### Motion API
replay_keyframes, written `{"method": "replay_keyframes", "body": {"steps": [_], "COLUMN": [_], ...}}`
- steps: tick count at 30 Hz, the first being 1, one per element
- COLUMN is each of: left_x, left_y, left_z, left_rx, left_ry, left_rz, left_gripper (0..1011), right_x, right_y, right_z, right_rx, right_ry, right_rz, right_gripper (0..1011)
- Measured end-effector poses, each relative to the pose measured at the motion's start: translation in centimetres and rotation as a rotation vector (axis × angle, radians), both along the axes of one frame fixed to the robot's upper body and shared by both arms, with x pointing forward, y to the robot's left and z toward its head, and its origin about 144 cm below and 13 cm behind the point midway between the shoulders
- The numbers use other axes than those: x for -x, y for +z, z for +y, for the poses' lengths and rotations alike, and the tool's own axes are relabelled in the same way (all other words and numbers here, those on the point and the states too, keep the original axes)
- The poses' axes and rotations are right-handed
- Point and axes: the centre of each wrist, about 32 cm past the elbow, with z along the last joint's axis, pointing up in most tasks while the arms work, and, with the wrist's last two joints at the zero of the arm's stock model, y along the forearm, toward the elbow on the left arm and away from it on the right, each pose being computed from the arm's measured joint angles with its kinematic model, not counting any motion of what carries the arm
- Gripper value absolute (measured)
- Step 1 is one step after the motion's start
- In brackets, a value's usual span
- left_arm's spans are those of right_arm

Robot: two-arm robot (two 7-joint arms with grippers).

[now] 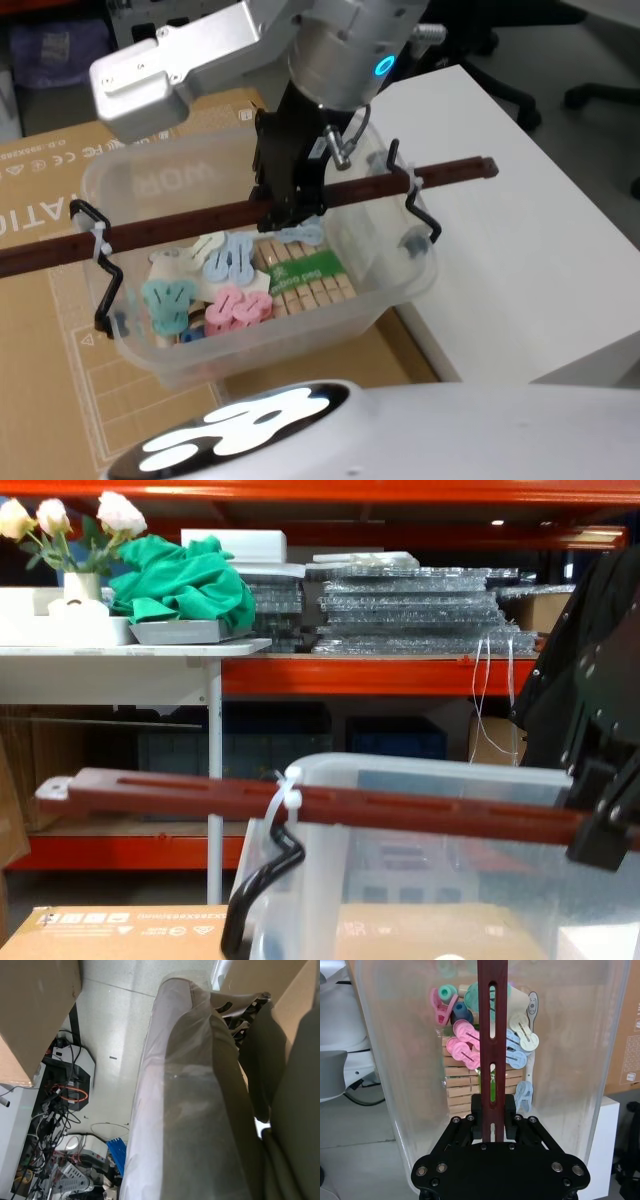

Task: Use one hand to grasp the basket and place it at the designated location.

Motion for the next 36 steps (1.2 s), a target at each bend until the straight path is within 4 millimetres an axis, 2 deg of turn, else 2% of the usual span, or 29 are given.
{"method": "replay_keyframes", "body": {"steps": [12,24,36], "left_x": [0.0,0.0,0.0], "left_y": [0.0,0.0,0.0], "left_z": [0.0,0.0,0.0], "left_rx": [0.0,0.0,0.0], "left_ry": [0.0,0.0,0.0], "left_rz": [0.0,0.0,0.0], "left_gripper": [0,0,0], "right_x": [-0.7,-0.6,-0.4], "right_y": [-2.1,-4.3,-5.6], "right_z": [1.1,2.1,2.7], "right_rx": [-0.009,0.0,0.023], "right_ry": [0.005,0.011,0.015], "right_rz": [0.046,0.055,0.048], "right_gripper": [234,233,233]}}
